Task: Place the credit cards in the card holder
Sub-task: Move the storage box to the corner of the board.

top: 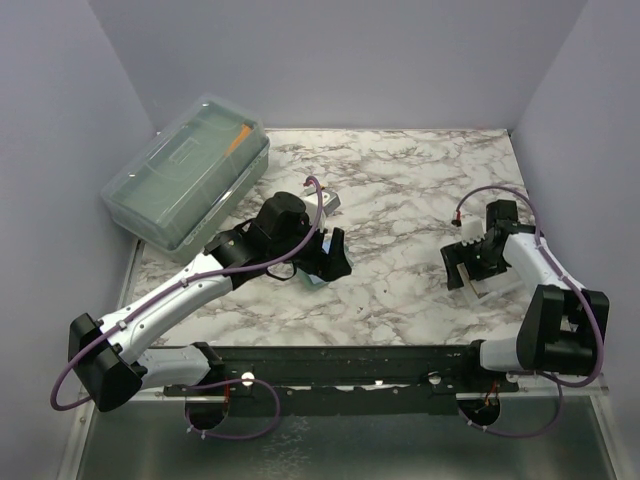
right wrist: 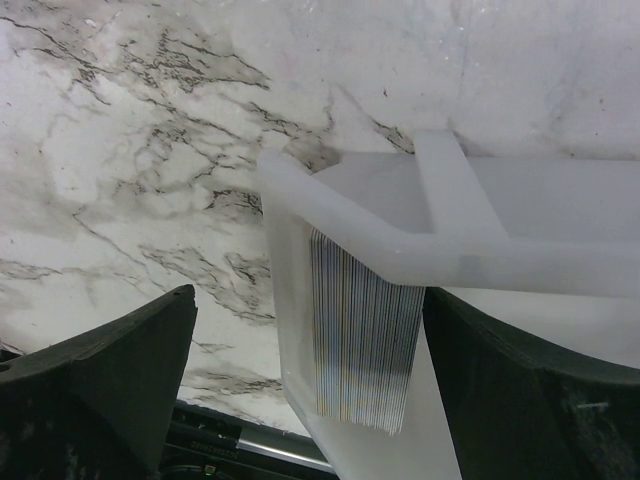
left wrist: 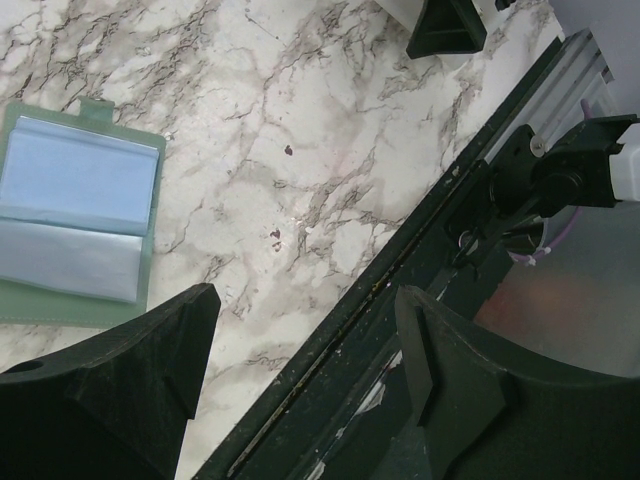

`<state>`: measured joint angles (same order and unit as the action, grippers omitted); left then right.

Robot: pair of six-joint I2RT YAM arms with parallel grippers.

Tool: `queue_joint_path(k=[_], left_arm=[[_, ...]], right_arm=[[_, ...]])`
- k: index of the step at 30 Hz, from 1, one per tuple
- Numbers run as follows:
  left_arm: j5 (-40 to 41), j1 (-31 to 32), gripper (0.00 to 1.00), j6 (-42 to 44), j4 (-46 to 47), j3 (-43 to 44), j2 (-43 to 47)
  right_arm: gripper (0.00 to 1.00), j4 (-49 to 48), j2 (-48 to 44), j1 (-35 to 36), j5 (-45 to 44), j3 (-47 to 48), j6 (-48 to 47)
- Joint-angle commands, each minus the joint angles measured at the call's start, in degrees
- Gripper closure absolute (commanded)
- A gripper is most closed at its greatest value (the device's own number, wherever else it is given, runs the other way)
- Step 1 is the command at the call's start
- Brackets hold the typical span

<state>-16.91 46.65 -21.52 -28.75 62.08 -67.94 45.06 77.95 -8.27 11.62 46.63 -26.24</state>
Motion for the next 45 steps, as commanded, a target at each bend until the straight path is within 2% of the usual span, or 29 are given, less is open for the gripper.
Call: queue_joint_path(k=[1, 8, 15, 26, 33, 36, 40, 45], left_arm=[[1.61, 0.61, 0.22, 1.13, -0.24, -0.72, 0.80], [1.53, 0.80, 0.22, 1.21, -0.41, -0.65, 0.42], [1.00, 0.82, 0.21, 1.13, -0.32, -0.65, 0.18], [0.85, 0.88, 0.21, 1.12, -0.28, -0.83, 0.19], [0.82, 0.85, 0.21, 1.11, -0.32, -0.82, -0.06], [0.76, 0.84, 0.21, 1.12, -0.32, -0.82, -0.25], [0.73, 0.84, 0.21, 1.21, -0.33, -0.76, -0.39], [0.58, 0.81, 0.21, 1.21, -0.28, -0.74, -0.59]], right_arm=[[0.04, 0.51, 0.76, -0.21, 3.31, 2.70, -1.07], [0.10, 1.70, -2.40, -0.15, 3.82, 1.18, -1.88], [0.22, 1.99, -4.61, -0.10, 3.74, 0.51, -2.22], [0.53, 1.33, -4.95, -0.14, 2.75, -0.13, -2.06], [0.65, -0.16, -5.01, -0.12, 1.46, -0.25, -1.78], [0.66, -0.83, -4.53, -0.17, 1.47, 0.10, -2.13], [0.58, -1.74, -4.23, -0.16, 3.31, 0.01, -2.29], [0.57, -3.49, -3.16, -0.07, 2.57, 0.44, -1.59]])
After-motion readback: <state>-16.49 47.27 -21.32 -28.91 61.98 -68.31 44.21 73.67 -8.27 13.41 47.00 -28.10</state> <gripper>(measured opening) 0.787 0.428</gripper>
